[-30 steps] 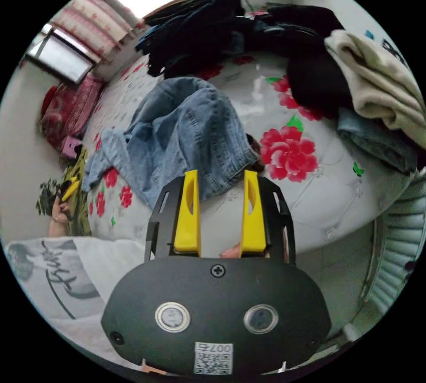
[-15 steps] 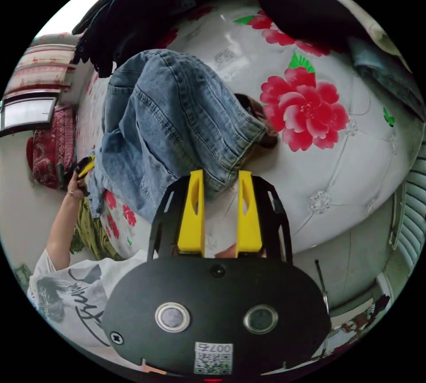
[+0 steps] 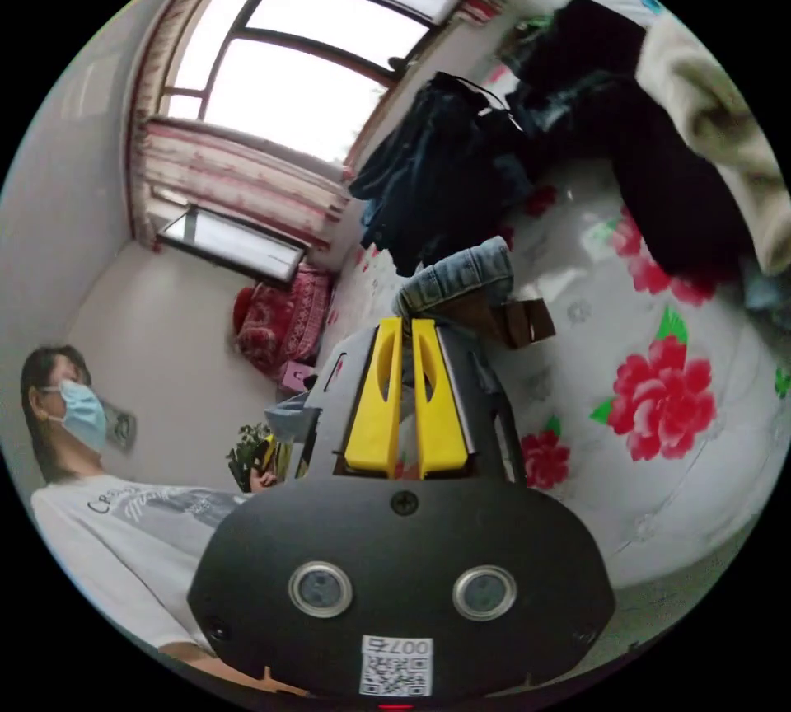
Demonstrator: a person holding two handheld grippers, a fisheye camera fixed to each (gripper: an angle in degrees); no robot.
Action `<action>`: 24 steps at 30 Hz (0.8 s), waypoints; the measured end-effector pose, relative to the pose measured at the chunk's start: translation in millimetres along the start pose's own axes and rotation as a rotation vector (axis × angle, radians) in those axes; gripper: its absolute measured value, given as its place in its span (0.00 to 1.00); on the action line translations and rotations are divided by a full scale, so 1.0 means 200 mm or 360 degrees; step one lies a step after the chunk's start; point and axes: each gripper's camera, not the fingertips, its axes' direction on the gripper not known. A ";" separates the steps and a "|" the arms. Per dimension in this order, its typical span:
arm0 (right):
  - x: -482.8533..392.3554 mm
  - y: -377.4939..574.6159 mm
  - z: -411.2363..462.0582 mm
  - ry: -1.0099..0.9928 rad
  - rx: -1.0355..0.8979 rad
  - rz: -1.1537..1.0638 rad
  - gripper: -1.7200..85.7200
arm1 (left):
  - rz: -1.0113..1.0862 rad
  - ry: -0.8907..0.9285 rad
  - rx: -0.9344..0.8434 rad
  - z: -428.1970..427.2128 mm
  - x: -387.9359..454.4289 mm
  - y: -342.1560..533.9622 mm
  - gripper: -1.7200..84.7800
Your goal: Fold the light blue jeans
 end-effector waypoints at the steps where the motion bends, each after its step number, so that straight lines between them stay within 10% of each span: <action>1: -0.03 0.00 -0.03 -0.0001 -0.0008 -0.0057 0.02 | -0.0041 -0.0102 -0.0029 -0.13 -0.01 0.16 0.02; 8: 0.22 0.27 -0.17 0.0398 -0.0351 -0.0041 0.02 | -0.0935 -0.0722 -0.0153 -0.57 -0.20 1.10 0.09; 19: 0.36 0.46 -0.09 0.0505 -0.0477 -0.0087 0.02 | -0.0478 -0.0620 -0.0505 0.09 -0.06 0.75 0.18; 24: 0.36 0.53 -0.09 0.0538 -0.0458 -0.0138 0.02 | -0.0336 -0.1124 -0.0855 0.46 -0.11 0.72 0.07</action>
